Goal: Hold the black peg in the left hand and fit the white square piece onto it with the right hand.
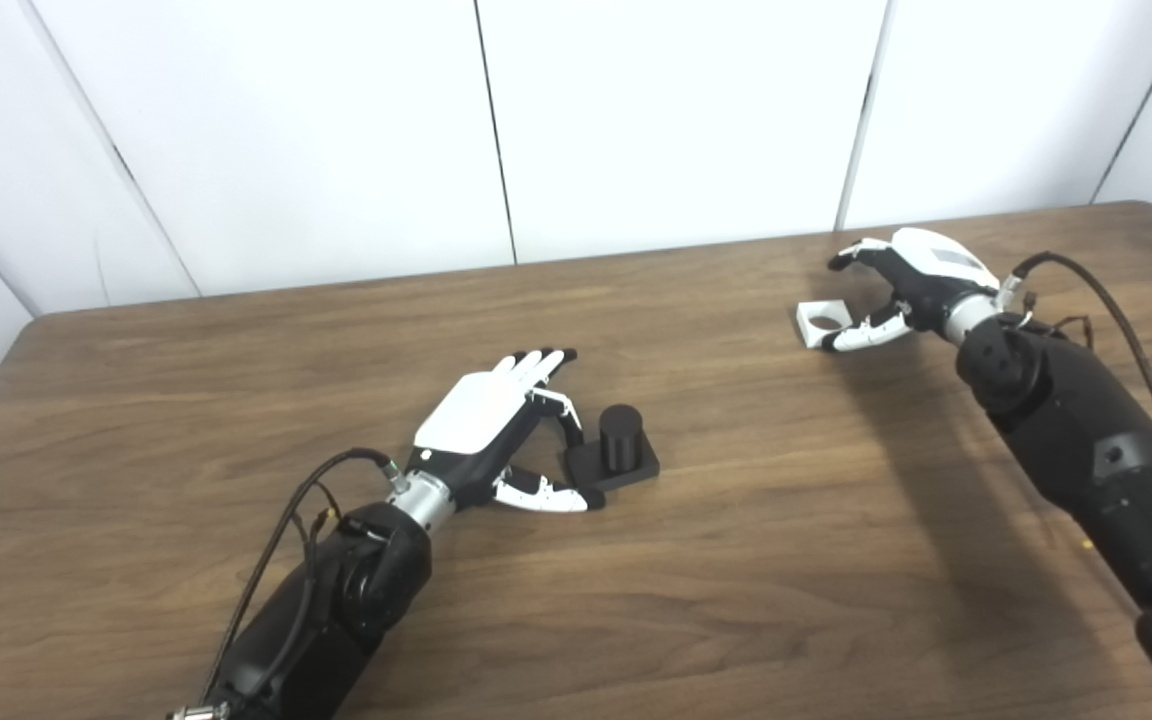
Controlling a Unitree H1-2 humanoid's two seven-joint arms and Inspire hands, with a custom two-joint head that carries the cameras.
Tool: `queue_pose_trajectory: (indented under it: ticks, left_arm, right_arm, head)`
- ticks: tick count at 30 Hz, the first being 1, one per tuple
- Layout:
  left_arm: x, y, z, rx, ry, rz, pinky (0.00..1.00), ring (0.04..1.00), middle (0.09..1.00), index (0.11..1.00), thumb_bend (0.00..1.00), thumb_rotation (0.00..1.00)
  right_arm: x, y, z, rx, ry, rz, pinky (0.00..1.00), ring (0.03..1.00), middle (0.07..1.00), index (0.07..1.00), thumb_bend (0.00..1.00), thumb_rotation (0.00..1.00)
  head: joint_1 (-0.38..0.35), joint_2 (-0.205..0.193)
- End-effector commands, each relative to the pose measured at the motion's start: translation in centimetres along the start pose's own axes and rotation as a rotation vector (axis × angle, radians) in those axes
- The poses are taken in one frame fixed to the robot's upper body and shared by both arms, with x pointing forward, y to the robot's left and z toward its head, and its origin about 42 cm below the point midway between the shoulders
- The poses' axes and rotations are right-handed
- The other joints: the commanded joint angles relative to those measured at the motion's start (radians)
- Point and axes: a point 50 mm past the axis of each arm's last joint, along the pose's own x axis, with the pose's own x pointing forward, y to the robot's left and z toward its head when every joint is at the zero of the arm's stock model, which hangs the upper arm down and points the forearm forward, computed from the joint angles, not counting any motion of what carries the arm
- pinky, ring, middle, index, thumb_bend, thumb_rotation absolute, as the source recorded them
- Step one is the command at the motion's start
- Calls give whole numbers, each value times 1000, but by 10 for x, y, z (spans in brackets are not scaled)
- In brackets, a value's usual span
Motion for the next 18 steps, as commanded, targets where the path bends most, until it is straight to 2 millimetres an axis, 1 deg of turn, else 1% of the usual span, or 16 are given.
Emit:
queue_pose_trajectory:
  ticks: [1,5,8,9,11,15,18]
  left_arm:
    - [-26,-33,-30,52,121,-168,1000,1000,1000,647,925,414]
    - [-27,-33,-30,44,122,-166,1000,1000,1000,647,921,395]
    - [-27,-33,-30,48,125,-170,1000,1000,1000,649,921,400]
    - [-27,-33,-30,50,126,-171,1000,1000,1000,651,920,396]
    - [-28,-33,-29,44,124,-169,1000,1000,1000,651,918,395]
    - [-28,-34,-29,47,125,-173,1000,1000,1000,651,921,399]
    - [-28,-34,-29,50,121,-170,1000,1000,1000,648,921,410]
  right_arm:
    - [9,-14,19,5,-61,-20,795,917,933,832,628,288]
    - [11,-14,22,-14,-63,-9,794,914,933,825,623,299]
    - [13,-13,23,-28,-66,1,784,907,929,758,623,283]
    - [13,-12,22,-32,-66,7,789,908,925,719,627,266]
    - [14,-10,22,-41,-65,19,803,913,915,675,637,257]
    - [15,-4,22,-52,-71,31,789,901,901,649,654,244]
    - [14,-1,22,-55,-74,41,785,896,897,630,663,270]
  head:
    - [1,2]
    - [0,5]
    - [0,7]
    - [0,8]
    - [2,10]
    - [2,13]
    - [2,15]
